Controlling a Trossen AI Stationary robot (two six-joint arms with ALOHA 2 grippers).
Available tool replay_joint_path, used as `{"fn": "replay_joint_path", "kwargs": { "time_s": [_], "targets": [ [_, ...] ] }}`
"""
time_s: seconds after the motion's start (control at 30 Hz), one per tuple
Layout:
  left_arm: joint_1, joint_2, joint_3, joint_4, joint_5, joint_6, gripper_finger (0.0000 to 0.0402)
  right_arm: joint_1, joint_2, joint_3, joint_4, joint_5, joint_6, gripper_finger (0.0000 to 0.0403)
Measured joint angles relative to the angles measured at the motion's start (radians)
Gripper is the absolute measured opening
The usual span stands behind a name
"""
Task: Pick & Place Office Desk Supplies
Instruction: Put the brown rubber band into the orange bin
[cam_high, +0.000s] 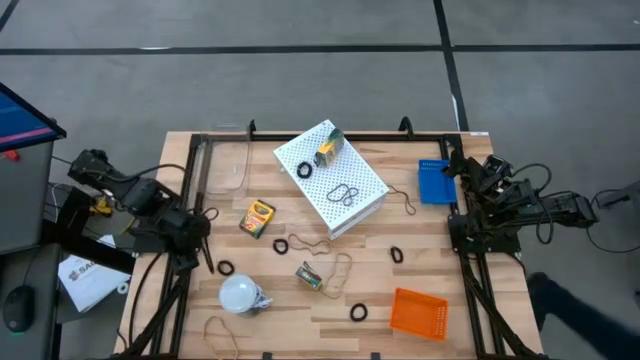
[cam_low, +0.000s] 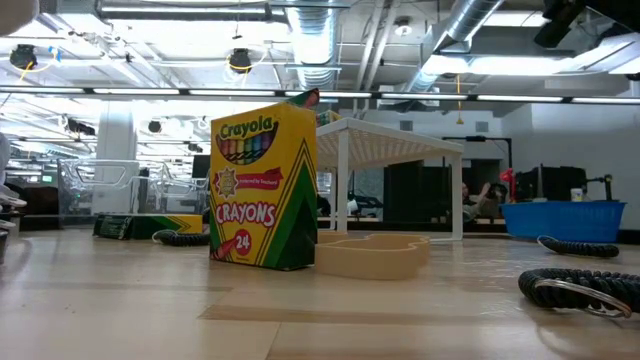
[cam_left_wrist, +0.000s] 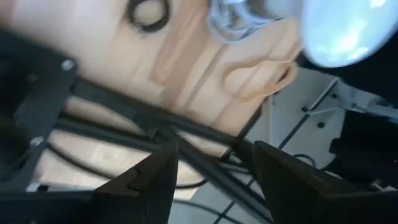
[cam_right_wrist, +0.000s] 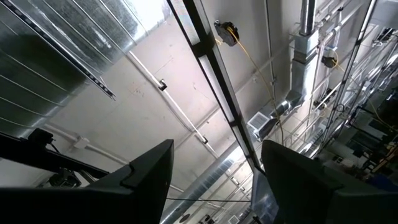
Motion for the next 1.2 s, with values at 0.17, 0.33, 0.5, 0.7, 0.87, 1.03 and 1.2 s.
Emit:
{"fn": "replay_joint_path", "kwargs": {
  "time_s": [0.17,0.33,0.5,0.7,0.87,1.03,1.2],
  "targets": [
    [-0.092,0.002,0.000,0.073,-0.052,-0.055,0.0204,0.000,0.000,0.000,-0.003,0.000,0.000,0.0240],
    [-0.161,0.032,0.000,0.140,-0.057,-0.056,0.0204,0.000,0.000,0.000,-0.003,0.000,0.000,0.0240],
    [-0.242,0.075,0.000,0.263,-0.061,-0.056,0.0207,0.000,0.000,0.000,-0.003,0.001,0.000,0.0240],
    [-0.350,0.151,0.000,0.463,-0.064,-0.114,0.0207,0.000,0.000,0.000,-0.003,0.001,-0.001,0.0240],
    [-0.413,0.243,0.000,0.715,-0.068,-0.187,0.0206,0.000,0.000,0.000,-0.003,0.002,0.000,0.0240],
    [-0.464,0.338,0.000,0.910,-0.093,-0.300,0.0203,0.000,0.000,0.000,-0.002,0.002,0.000,0.0240],
    [-0.545,0.403,0.000,1.077,-0.214,-0.455,0.0205,0.000,0.000,0.000,0.001,0.002,0.000,0.0240]
  ]
}}
